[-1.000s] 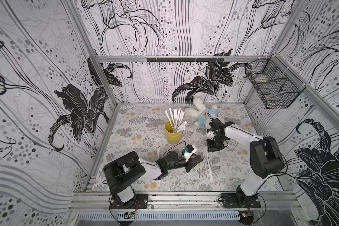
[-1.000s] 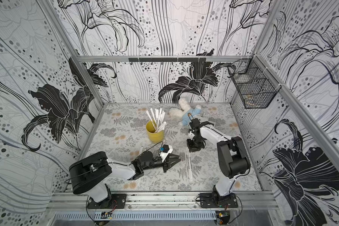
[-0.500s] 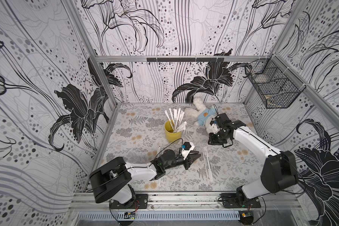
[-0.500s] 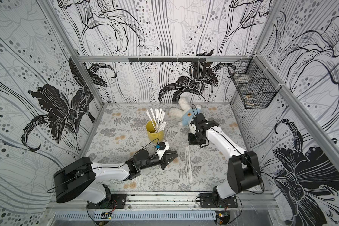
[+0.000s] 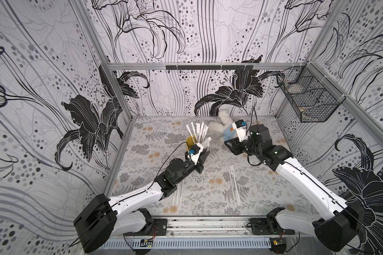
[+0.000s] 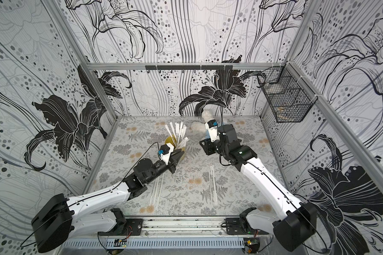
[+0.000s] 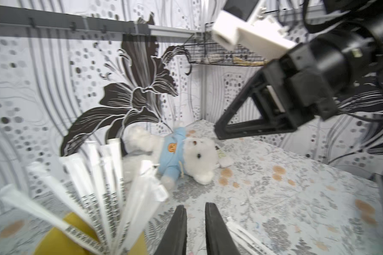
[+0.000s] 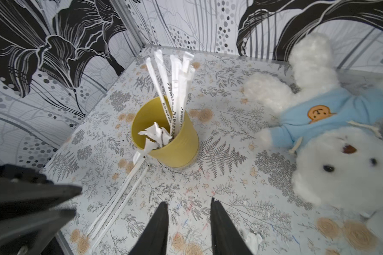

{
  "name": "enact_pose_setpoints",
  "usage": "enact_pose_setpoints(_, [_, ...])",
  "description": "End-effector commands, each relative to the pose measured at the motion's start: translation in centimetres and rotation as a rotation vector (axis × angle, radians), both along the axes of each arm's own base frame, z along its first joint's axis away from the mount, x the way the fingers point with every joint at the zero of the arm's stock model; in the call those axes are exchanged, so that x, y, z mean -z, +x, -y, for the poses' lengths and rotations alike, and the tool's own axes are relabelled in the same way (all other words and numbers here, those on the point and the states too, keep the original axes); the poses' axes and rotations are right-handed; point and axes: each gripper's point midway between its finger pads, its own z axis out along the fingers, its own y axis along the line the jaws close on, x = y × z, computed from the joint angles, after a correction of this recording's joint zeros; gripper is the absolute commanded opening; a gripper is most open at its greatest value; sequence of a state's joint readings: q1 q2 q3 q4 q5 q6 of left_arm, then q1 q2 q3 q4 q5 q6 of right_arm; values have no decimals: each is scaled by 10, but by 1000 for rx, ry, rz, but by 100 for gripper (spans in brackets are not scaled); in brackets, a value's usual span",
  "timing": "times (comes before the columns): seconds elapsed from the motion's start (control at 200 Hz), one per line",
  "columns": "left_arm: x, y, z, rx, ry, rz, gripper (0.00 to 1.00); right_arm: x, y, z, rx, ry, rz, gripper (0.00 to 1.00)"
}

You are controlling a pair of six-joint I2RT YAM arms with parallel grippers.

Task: Take the straws out of the storage container
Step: Pick up the straw from the container.

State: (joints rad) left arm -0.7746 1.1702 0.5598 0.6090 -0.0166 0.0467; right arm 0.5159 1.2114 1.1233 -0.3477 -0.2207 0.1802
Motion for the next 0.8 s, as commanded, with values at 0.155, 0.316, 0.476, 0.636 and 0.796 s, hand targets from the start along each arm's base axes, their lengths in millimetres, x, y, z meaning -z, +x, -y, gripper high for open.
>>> enact_pose_setpoints(0.155, [-2, 30, -23, -68, 95, 55, 24, -28, 3, -32, -112, 35, 198, 36])
enact_pose_setpoints(0.316, [10, 33, -16, -31, 164, 77, 25, -37, 0, -26, -101, 38, 252, 35])
enact_pose_setpoints(0.476, [22, 40, -10, -27, 228, 97, 25, -38, -1, -21, -82, 35, 276, 35])
enact_pose_setpoints(0.636, [31, 47, -6, -27, 266, 112, 26, -35, -3, -24, -101, 37, 270, 34])
enact_pose_setpoints(0.796, [37, 55, -5, -50, 291, 116, 26, -32, 0, -30, -122, 37, 256, 34])
